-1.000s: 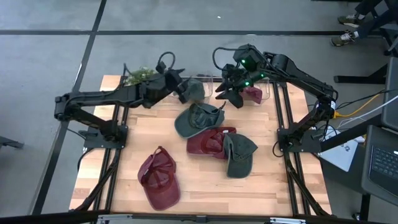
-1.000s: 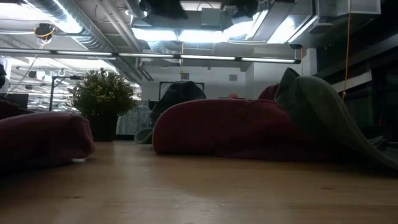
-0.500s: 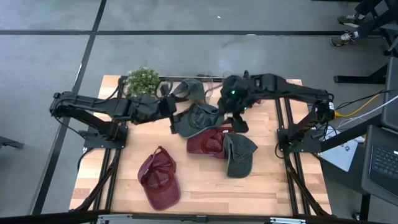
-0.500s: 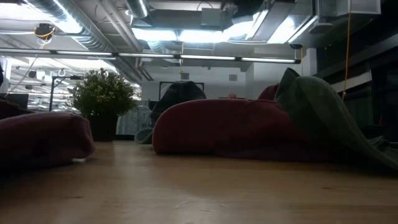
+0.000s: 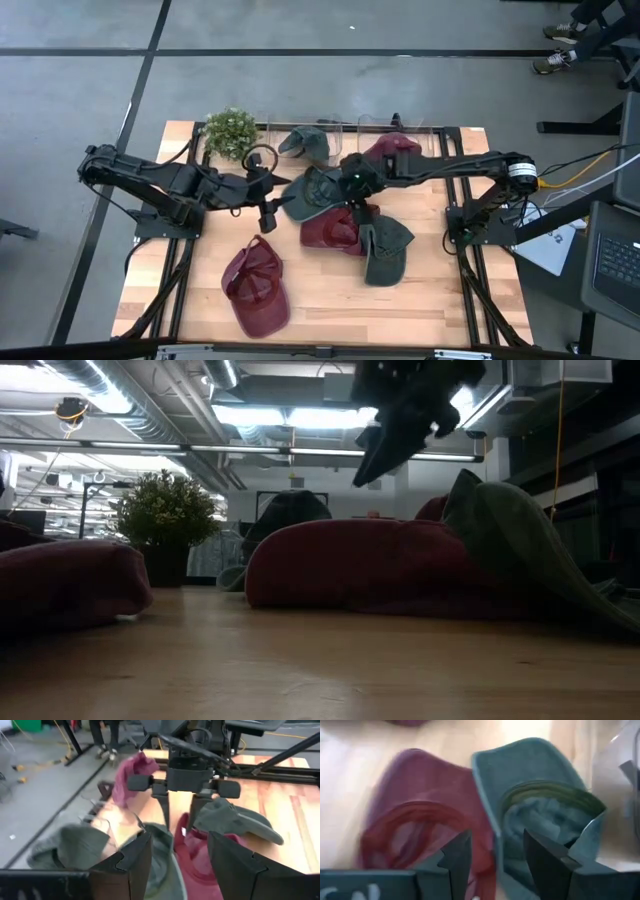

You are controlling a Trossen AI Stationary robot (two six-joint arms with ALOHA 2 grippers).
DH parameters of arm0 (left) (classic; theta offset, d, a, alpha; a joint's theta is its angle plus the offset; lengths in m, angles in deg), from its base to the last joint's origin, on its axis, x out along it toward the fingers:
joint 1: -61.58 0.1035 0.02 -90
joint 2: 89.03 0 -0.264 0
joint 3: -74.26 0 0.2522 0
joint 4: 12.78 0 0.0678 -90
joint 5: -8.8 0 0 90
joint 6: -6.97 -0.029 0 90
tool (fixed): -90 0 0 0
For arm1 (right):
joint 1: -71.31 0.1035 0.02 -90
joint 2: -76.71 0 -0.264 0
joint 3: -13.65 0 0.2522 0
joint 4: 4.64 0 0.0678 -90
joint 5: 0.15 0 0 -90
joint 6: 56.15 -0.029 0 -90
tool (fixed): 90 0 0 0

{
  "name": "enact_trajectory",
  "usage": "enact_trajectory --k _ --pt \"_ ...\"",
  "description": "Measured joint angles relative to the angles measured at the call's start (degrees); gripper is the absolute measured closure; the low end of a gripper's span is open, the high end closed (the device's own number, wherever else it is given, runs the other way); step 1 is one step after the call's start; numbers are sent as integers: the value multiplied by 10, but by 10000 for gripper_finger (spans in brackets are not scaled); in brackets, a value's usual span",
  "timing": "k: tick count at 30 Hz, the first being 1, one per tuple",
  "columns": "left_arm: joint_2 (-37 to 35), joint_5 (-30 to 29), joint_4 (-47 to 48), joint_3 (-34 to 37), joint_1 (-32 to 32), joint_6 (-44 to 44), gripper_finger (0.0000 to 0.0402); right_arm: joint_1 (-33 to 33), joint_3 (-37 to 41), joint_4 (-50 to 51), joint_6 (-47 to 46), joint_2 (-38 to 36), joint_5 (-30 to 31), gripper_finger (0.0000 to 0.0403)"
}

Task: Pick & Place hat
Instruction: Put the top gray cap on the gray cap into the left transparent bin

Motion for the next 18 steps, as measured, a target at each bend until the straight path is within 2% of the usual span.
enact_trajectory --k 9,18 --pt "0 26 29 0 0 56 217 -1 122 -197 1 0 -1 226" --pt "0 28 42 0 0 92 217 -12 167 -218 0 0 28 226"
